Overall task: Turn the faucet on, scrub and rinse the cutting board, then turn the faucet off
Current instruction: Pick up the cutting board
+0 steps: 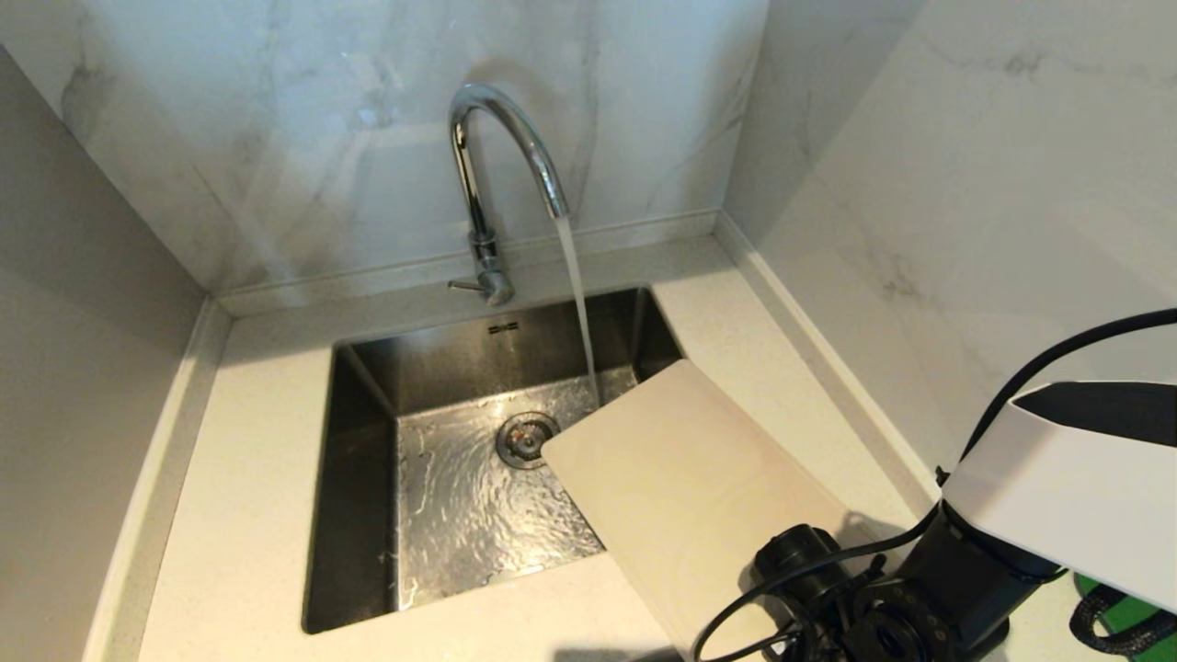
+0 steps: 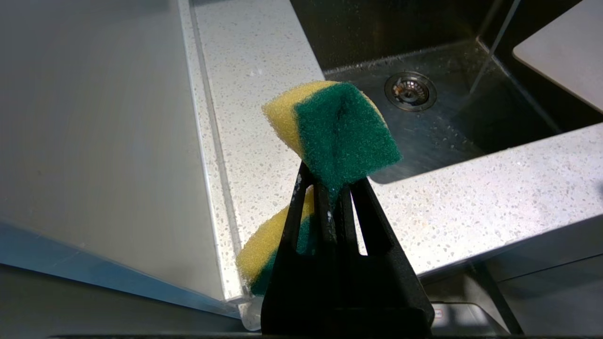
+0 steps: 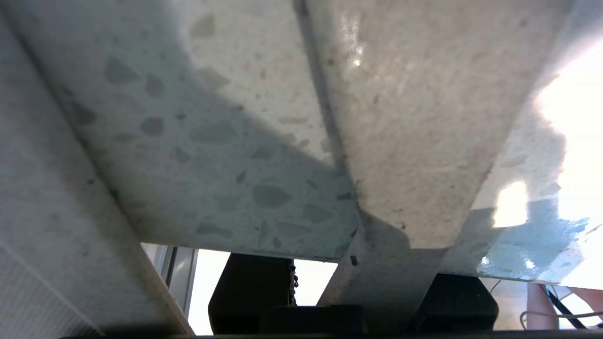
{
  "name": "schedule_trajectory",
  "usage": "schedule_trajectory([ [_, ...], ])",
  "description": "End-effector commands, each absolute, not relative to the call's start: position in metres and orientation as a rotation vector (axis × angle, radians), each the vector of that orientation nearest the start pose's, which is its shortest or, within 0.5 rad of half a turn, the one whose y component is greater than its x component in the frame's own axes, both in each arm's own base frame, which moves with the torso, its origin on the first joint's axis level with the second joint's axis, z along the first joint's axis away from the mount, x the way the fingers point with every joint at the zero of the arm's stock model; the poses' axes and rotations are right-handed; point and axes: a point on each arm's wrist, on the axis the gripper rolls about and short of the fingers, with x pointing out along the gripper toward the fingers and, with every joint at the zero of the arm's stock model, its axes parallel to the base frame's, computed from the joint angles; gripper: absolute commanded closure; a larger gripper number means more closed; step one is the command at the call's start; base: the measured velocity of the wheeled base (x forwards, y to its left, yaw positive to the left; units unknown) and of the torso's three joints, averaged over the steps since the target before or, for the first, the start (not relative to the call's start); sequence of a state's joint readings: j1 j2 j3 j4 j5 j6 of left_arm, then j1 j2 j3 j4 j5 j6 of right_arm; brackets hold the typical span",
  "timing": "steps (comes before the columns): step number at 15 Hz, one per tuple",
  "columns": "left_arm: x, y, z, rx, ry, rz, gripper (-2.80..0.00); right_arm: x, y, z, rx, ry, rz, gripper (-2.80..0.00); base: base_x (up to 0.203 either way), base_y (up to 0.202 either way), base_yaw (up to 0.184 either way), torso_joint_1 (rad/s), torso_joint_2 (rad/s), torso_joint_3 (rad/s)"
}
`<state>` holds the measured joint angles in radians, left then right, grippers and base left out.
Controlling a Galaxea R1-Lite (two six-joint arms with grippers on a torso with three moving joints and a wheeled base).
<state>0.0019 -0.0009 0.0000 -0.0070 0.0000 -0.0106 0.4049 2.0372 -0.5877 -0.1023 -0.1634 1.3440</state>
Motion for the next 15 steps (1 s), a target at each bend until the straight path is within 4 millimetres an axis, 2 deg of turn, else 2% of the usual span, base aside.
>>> schedule_trajectory([
  [1,-0.023,0.000,0.076,-0.011,-0.009,0.003,0.00,0.236,0.097,0.008,0.781,1.153,-0.657,0.00,0.000,0.000,0.000,0.000,0.00,0.000],
  [6,-0.023,0.000,0.076,-0.011,-0.008,0.003,0.00,0.237,0.093,0.018,0.798,1.123,-0.633,0.00,0.000,0.000,0.000,0.000,0.00,0.000],
  [15,-0.023,0.000,0.076,-0.011,-0.009,0.003,0.00,0.239,0.075,0.037,0.827,1.063,-0.617,0.00,0.000,0.000,0.000,0.000,0.00,0.000],
])
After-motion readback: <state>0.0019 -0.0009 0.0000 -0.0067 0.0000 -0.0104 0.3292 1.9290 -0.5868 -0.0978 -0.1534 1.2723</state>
